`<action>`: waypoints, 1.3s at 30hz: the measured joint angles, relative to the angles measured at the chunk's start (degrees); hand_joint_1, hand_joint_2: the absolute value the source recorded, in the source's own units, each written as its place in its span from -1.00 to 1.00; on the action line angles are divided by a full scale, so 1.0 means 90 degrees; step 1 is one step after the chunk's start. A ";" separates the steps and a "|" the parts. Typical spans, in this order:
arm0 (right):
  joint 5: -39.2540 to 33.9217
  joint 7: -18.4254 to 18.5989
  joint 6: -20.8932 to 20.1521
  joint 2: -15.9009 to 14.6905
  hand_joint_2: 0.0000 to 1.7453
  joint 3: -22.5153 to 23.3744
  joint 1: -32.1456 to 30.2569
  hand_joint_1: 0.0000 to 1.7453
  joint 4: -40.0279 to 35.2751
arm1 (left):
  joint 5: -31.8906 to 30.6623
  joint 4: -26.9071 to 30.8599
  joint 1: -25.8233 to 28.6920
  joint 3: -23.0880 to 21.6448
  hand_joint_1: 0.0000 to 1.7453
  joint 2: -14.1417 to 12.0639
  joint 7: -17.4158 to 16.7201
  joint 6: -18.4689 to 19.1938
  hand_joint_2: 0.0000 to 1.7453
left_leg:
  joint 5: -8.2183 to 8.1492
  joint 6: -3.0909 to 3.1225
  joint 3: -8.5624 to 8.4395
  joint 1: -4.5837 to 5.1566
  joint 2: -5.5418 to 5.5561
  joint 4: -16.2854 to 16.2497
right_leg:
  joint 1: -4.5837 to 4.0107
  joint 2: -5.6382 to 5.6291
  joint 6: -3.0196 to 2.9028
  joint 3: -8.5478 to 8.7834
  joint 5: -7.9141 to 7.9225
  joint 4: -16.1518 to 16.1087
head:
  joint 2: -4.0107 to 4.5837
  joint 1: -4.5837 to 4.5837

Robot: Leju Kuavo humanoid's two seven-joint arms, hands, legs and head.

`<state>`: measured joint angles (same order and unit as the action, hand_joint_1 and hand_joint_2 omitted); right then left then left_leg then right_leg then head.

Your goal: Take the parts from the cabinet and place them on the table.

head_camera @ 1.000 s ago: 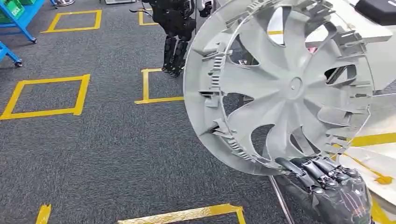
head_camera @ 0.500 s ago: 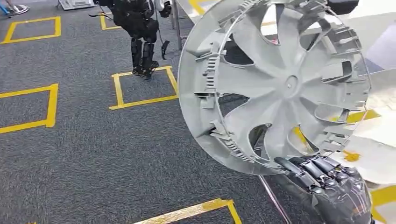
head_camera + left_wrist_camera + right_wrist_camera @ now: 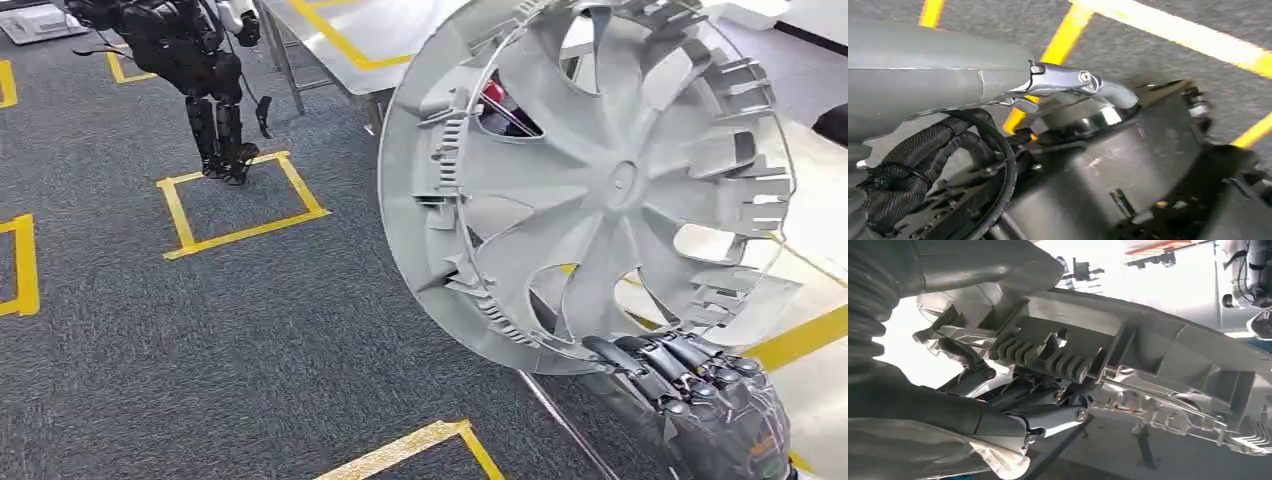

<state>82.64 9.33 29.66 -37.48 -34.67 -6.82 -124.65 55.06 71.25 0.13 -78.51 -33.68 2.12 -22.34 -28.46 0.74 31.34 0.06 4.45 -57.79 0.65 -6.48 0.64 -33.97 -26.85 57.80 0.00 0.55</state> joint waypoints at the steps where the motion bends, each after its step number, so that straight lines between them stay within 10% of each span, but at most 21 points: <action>1: -0.0002 0.0000 0.0000 0.0000 1.00 -0.0012 -0.0006 1.00 0.0000 | -0.0002 -0.0002 0.0000 -0.0005 -1.00 -0.0002 -0.0007 0.0002 1.00 | 0.0010 0.0019 -0.0005 0.0019 -0.0068 0.0011 | 0.0017 -0.0072 0.0048 -0.0014 0.0027 -0.0026 | 0.0000 -0.0005; 2: -0.0002 0.0000 0.0000 0.0000 1.00 -0.0012 -0.0005 1.00 -0.0002 | -0.0005 -0.0002 -0.0009 -0.0005 -1.00 0.0014 -0.0005 0.0010 1.00 | 0.0063 0.0066 -0.0026 -0.0026 -0.0164 0.0108 | -0.0010 -0.0149 0.0098 -0.0068 0.0037 -0.0037 | 0.0000 -0.0002; 5: -0.0010 -0.0017 -0.0005 0.0000 1.00 -0.0014 0.0051 1.00 0.0000 | -0.0007 -0.0012 -0.0013 -0.0029 -1.00 0.0037 -0.0002 0.0019 1.00 | 0.0109 0.0117 -0.0044 -0.0038 -0.0407 0.0181 | -0.0031 0.0592 0.0137 -0.0491 -0.0504 0.0809 | 0.0000 0.0046; 8: -0.0007 -0.0019 -0.0024 0.0002 1.00 -0.0060 0.0062 1.00 0.0024 | -0.0005 -0.0065 -0.0022 -0.0048 -1.00 0.0082 0.0005 0.0073 1.00 | 0.0088 0.0122 -0.0047 -0.0029 -0.0661 0.0174 | 0.0009 0.0676 0.0216 -0.1013 -0.0853 0.1929 | 0.0000 0.0044; 12: -0.0019 -0.0012 -0.0044 0.0002 1.00 -0.0068 0.0079 1.00 0.0049 | -0.0022 -0.0153 -0.0084 -0.0090 -1.00 0.0151 0.0056 0.0146 1.00 | 0.0017 0.0041 -0.0092 -0.0040 -0.0910 0.0132 | 0.0037 0.1019 0.0253 -0.0005 -0.0003 0.0115 | 0.0000 0.0046; 13: -0.0022 -0.0012 -0.0044 0.0002 1.00 -0.0070 0.0095 1.00 0.0058 | -0.0041 -0.0185 -0.0097 -0.0097 -1.00 0.0138 0.0066 0.0160 1.00 | -0.0009 0.0001 -0.0093 0.0010 -0.0952 0.0123 | -0.0039 0.1171 0.0209 0.0083 -0.0147 -0.0019 | 0.0000 0.0053; 17: -0.0058 -0.0010 -0.0039 0.0002 1.00 -0.0070 0.0074 1.00 0.0063 | -0.0160 -0.0260 -0.0176 -0.0136 -1.00 0.0180 0.0068 0.0192 1.00 | -0.0035 -0.0110 -0.0147 0.0012 -0.1136 0.0110 | -0.0030 0.0903 0.0028 0.0073 -0.0089 -0.0028 | 0.0000 0.0041; 20: -0.0100 -0.0014 -0.0036 0.0002 1.00 -0.0061 0.0072 1.00 0.0063 | -0.0214 -0.0362 -0.0181 -0.0151 -1.00 0.0238 -0.0022 0.0185 1.00 | -0.0550 -0.0200 0.0164 -0.0035 -0.0606 -0.0641 | 0.0006 0.0752 -0.0100 0.0104 -0.0056 -0.0062 | 0.0000 0.0012; 23: -0.0102 -0.0017 -0.0036 0.0002 1.00 -0.0061 0.0065 1.00 0.0063 | -0.0182 -0.0491 -0.0179 -0.0153 -1.00 0.0299 -0.0046 0.0172 1.00 | -0.1026 -0.0195 0.0818 -0.0031 -0.0556 -0.1969 | -0.0026 0.0556 -0.0119 0.0101 -0.0058 -0.0056 | 0.0000 0.0019; 25: -0.0107 -0.0029 -0.0036 0.0002 1.00 -0.0063 0.0066 1.00 0.0063 | -0.0119 -0.0578 -0.0178 -0.0146 -1.00 0.0350 -0.0046 0.0172 1.00 | -0.0609 -0.0140 0.0673 -0.0027 -0.0542 -0.1584 | -0.0043 0.0390 -0.0120 0.0119 -0.0058 -0.0050 | 0.0000 0.0015; 27: -0.0107 -0.0039 -0.0036 0.0002 1.00 -0.0063 0.0063 1.00 0.0063 | -0.0019 -0.0646 -0.0158 -0.0138 -1.00 0.0374 -0.0046 0.0204 1.00 | 0.0026 -0.0041 0.0157 -0.0022 -0.0330 -0.0410 | -0.0053 0.0226 -0.0118 0.0142 -0.0057 -0.0049 | 0.0000 0.0019; 29: -0.0104 -0.0039 -0.0034 0.0002 1.00 -0.0063 0.0077 1.00 0.0063 | 0.0085 -0.0712 -0.0117 -0.0131 -1.00 0.0379 0.0002 0.0253 1.00 | 0.0027 0.0022 -0.0001 -0.0042 0.0014 0.0024 | -0.0056 0.0103 -0.0072 0.0080 -0.0037 -0.0010 | 0.0000 0.0027; 32: -0.0100 -0.0029 -0.0032 0.0002 1.00 -0.0058 0.0035 1.00 0.0063 | 0.0165 -0.0741 -0.0105 -0.0121 -1.00 0.0381 0.0034 0.0287 1.00 | 0.0032 0.0040 -0.0002 0.0013 -0.0154 0.0038 | 0.0017 -0.0089 0.0062 0.0007 0.0019 -0.0056 | 0.0000 0.0010; 33: -0.0100 -0.0015 -0.0032 0.0000 1.00 -0.0058 0.0028 1.00 0.0063 | 0.0185 -0.0741 -0.0106 -0.0117 -1.00 0.0396 0.0046 0.0291 1.00 | 0.0082 0.0080 -0.0029 -0.0048 -0.0241 0.0136 | 0.0003 -0.0086 0.0094 -0.0045 -0.0003 -0.0045 | 0.0000 0.0019; 35: -0.0104 -0.0012 -0.0032 0.0000 1.00 -0.0051 0.0026 1.00 0.0063 | 0.0197 -0.0755 -0.0080 -0.0112 -1.00 0.0410 0.0068 0.0301 1.00 | 0.0103 0.0129 -0.0052 -0.0043 -0.0386 0.0184 | -0.0015 0.0519 0.0141 -0.0289 -0.0361 0.0443 | 0.0000 0.0056; 37: -0.0095 -0.0034 -0.0032 0.0000 1.00 -0.0061 0.0023 1.00 0.0063 | 0.0209 -0.0770 -0.0032 -0.0114 -1.00 0.0432 0.0075 0.0306 1.00 | 0.0095 0.0139 -0.0046 -0.0034 -0.0551 0.0179 | 0.0012 0.0660 0.0208 -0.0778 -0.0828 0.1489 | 0.0000 0.0046; 39: -0.0097 -0.0036 -0.0034 0.0000 1.00 -0.0061 0.0019 1.00 0.0073 | 0.0240 -0.0772 -0.0023 -0.0114 -1.00 0.0432 0.0087 0.0308 1.00 | 0.0081 0.0136 -0.0054 -0.0035 -0.0702 0.0176 | 0.0032 0.0683 0.0261 -0.0963 -0.0851 0.1881 | 0.0000 0.0051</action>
<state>81.77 9.00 29.35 -37.48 -35.21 -6.65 -123.99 57.22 64.30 -0.08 -79.54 -29.79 2.91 -19.56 -27.73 1.97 30.85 -0.26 -1.87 -56.21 0.94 -0.34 2.98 -42.64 -34.51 74.73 0.00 1.01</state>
